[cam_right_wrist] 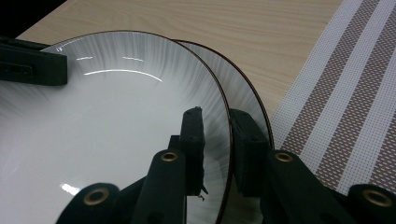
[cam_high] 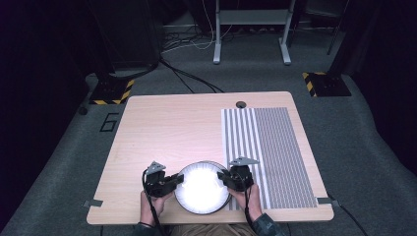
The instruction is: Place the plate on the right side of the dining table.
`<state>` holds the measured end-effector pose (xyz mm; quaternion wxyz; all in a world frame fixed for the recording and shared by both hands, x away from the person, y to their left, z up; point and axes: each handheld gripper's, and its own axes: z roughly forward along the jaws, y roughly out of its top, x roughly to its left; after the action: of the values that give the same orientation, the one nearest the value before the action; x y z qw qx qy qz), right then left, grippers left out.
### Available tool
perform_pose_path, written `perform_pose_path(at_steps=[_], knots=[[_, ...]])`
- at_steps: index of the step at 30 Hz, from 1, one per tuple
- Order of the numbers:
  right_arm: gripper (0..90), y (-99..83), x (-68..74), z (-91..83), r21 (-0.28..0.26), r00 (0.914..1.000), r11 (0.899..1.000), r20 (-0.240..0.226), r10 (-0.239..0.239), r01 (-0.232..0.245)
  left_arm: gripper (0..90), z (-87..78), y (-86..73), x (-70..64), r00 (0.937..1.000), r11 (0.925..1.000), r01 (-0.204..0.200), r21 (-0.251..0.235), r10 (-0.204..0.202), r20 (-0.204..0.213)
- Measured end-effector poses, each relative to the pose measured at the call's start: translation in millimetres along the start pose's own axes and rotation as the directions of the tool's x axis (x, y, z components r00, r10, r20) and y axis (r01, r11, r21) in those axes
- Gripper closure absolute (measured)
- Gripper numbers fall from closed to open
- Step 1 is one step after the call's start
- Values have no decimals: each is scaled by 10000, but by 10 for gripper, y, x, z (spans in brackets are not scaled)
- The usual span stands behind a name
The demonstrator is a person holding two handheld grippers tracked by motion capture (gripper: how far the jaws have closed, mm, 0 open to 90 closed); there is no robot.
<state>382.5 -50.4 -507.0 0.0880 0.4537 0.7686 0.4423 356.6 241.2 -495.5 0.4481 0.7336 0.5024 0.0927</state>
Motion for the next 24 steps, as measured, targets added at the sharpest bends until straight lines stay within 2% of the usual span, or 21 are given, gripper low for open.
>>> perform_pose_path(at_steps=[6,15,19,24], knots=[[780,4,-24,-4,-51,9997,9997,-87,217,-218,793,16,11,15,9998,9998,165,-72,-165,80],[817,40,-59,-85,-524,9987,9974,-175,486,-494,817,38,39,27,9984,9977,475,-491,-459,340],[836,65,-82,-150,-834,9974,9941,-279,670,-691,826,42,78,16,9984,9975,385,-591,-360,436],[844,84,-81,-195,-1044,9979,9925,-149,625,-638,839,26,121,-12,9988,9972,212,-718,-180,452]])
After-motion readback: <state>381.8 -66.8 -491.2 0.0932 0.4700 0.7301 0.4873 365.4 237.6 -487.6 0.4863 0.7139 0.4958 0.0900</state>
